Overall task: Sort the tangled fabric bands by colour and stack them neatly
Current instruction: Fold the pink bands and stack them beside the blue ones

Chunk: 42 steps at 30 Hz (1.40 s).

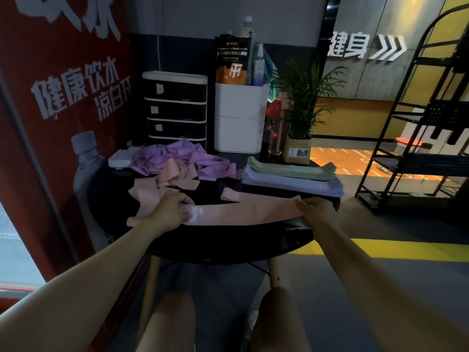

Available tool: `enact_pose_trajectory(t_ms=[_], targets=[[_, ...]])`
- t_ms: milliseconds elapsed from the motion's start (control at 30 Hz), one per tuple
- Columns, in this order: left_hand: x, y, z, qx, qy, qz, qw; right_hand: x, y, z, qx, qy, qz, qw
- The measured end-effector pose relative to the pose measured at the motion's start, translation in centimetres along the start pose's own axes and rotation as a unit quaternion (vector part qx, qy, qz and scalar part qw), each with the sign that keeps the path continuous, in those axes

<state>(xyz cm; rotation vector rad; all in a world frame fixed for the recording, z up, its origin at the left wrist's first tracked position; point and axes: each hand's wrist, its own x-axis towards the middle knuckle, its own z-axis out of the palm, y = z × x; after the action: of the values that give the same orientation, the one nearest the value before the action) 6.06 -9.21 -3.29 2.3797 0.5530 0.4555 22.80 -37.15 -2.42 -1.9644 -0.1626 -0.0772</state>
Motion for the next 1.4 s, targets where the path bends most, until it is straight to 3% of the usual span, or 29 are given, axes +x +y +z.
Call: enact_pose_trajectory(t_ms=[200,400,533,733,800,967,1400], targets=[[0.1,0.5,0.5,0.023,0.054,-0.142,0.988,0.2,1.3,0.1,0.031,-0.022,0.04,0.998],[0.6,1.0,0.6,0.012,0.058,-0.205,0.977,-0.1,1.0,-0.4,0.007,-0.036,0.031,0.999],[0.7,1.2,0.3,-0.017,0.057,-0.21,0.976,0.1,1.0,-0.6,0.007,-0.035,0.032,0.999],[3.3,3.8,0.1,-0.241,0.082,-0.174,0.951,1.5,1.1,-2.3,0.004,0.018,0.018,1.0],[4.9,5.1,0.5,-0.271,0.094,-0.166,0.944,2.4,1.1,-3.2,0.01,0.042,0.017,0.999],[7.7,7.9,3.0,-0.266,0.094,-0.124,0.951,4.8,1.2,-5.3,0.016,0.093,0.009,0.995],[10.7,6.0,8.1,-0.104,0.086,-0.093,0.987,6.9,3.9,-4.7,0.009,0.102,0.06,0.993]])
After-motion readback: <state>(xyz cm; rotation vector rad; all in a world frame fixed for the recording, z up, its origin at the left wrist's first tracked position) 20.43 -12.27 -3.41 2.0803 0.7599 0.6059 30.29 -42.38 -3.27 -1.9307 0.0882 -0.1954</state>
